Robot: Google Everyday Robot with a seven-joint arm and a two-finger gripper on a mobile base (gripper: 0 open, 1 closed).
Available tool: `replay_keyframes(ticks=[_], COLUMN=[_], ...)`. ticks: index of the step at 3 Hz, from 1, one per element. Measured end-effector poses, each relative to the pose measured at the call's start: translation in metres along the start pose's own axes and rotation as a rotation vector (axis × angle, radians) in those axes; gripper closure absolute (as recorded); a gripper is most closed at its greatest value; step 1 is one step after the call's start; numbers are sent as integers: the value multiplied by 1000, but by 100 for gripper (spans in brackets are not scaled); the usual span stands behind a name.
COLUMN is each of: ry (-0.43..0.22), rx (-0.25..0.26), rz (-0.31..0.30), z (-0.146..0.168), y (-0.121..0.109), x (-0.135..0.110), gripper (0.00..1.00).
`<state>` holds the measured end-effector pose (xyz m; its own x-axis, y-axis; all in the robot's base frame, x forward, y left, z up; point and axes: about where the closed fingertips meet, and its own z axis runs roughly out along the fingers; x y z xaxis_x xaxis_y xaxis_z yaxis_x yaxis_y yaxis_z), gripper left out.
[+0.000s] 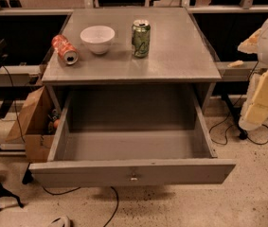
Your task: Place green can into top drawer
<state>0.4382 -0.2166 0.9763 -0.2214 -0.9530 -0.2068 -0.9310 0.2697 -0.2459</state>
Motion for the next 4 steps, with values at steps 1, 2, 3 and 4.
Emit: replay_keyframes(ticks=[1,2,3,4], ry=[0,-64,-210,-362], rx=[0,11,26,50], rz=[0,46,178,318], z=[0,0,15,32], y=[0,-9,-44,-101], x=[0,0,-14,-48], gripper=[0,0,0,0])
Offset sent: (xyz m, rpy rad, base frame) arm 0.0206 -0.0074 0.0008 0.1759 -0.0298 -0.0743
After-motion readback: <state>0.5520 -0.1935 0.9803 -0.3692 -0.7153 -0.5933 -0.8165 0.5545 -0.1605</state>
